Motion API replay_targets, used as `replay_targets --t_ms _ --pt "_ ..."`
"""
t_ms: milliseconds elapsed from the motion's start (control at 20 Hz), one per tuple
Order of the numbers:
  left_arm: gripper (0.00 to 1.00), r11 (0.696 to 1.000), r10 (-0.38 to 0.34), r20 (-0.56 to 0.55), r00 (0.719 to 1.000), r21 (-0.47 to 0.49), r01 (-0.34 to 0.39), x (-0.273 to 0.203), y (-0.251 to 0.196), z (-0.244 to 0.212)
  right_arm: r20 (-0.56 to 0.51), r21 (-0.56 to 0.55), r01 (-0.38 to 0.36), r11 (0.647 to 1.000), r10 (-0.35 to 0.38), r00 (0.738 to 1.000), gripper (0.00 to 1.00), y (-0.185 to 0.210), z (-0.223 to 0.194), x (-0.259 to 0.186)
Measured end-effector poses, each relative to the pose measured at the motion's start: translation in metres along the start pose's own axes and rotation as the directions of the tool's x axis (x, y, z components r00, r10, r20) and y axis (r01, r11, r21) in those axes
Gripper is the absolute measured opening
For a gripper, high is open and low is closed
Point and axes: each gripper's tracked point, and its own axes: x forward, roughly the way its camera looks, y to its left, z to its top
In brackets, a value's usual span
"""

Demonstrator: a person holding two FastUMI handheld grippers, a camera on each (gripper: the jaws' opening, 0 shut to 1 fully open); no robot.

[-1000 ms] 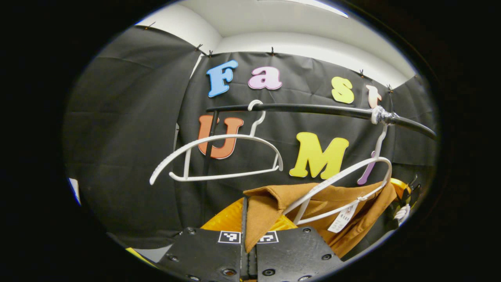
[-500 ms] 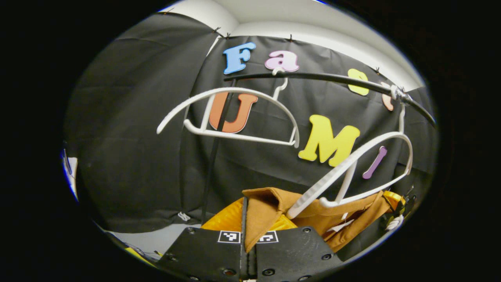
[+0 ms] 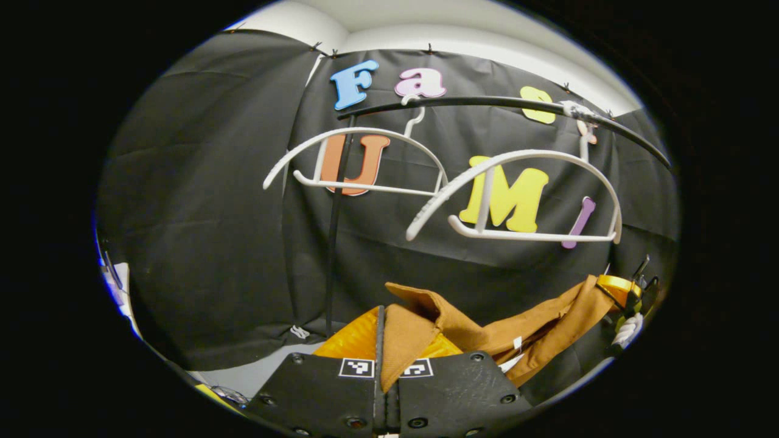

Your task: Grasp the clothes on the hanger with both hands and then place them into the laundry hamper below.

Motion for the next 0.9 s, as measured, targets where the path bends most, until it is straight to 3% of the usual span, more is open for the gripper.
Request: replay_targets --t_ms 400,700,900 --pt "0.05 0.977 -0.197 -0.027 0.98 0.071 0.199 -0.025 -0.049 -0.009 -0.131 -0.13 0.002 0.992 -0.019 0.991 0.03 0.062 -0.1 0.009" --pt "0.05 0.942 -0.314 -0.076 0.947 0.102 0.32 -0.03 -0.086 -0.05 -0.239 -0.232 0.078 0.97 -0.135 0.962 0.05 0.053 -0.171 0.022" --pt "0.05 0.927 -0.351 -0.143 0.925 0.086 0.365 -0.021 -0.093 -0.097 -0.311 -0.323 0.169 0.931 -0.273 0.91 0.03 0.018 -0.216 0.024"
